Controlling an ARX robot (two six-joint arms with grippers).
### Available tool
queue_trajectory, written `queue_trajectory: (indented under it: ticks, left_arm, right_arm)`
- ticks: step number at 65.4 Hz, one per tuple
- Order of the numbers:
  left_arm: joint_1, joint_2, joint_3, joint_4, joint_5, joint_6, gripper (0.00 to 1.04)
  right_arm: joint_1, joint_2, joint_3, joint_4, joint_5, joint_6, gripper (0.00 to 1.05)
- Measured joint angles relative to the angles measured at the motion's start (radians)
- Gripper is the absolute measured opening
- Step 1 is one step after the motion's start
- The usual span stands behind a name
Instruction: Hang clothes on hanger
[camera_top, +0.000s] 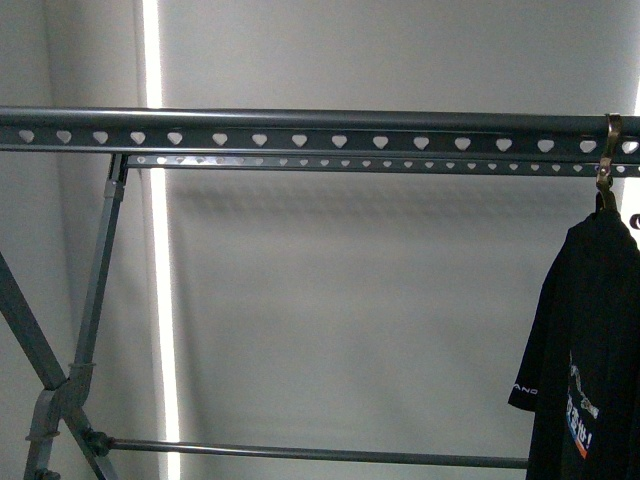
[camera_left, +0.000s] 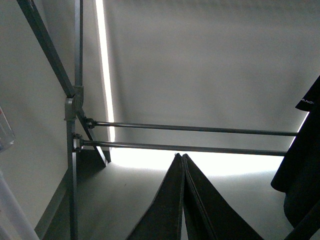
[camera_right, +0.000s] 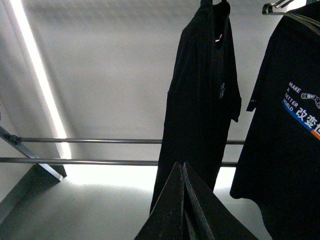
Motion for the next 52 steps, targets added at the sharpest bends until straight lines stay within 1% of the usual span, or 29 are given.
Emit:
queue_trajectory:
  ticks: [6,10,12,24,27,29,33,37,48,52]
  left_arm:
    - [0.0,0.0,0.0,0.0,0.0,0.0,0.04]
    - [0.0,0.0,0.0,0.0,0.0,0.0,0.04]
    - [0.0,0.0,0.0,0.0,0.0,0.0,0.04]
    - [0.0,0.0,0.0,0.0,0.0,0.0,0.04]
    - [0.0,0.0,0.0,0.0,0.0,0.0,0.11]
    - [0.0,0.0,0.0,0.0,0.0,0.0,0.18]
    - [0.0,0.0,0.0,0.0,0.0,0.0,0.34]
    - [0.0,0.0,0.0,0.0,0.0,0.0,0.43]
    - [0.0,0.0,0.0,0.0,0.0,0.0,0.74]
    - [0.0,0.0,0.0,0.0,0.0,0.0,0.86]
  right_arm:
    - [0.0,-0.029,0.0,-0.025,0.0,0.0,0.02]
    - [0.0,-0.122,0.001,-0.152,0.0,0.0,0.02]
    - [0.0,-0.152,0.001,-0.183,0.0,0.0,0.02]
    - [0.0,-0.19,0.001,-0.195,0.0,-0.001,0.03]
    - [0.0,-0.19,0.001,-0.195,0.0,-0.002,0.09]
    - [0.0,-0.19,0.001,-0.195,0.0,-0.002,0.18]
    - [0.0,-0.191,0.001,-0.195,0.0,-0.002,0.32]
    - [0.0,-0.191,0.001,-0.195,0.0,-0.001,0.43]
    - [0.0,-0.191,0.001,-0.195,0.0,-0.002,0.71]
    - [0.0,-0.191,0.001,-0.195,0.0,-0.002,0.85]
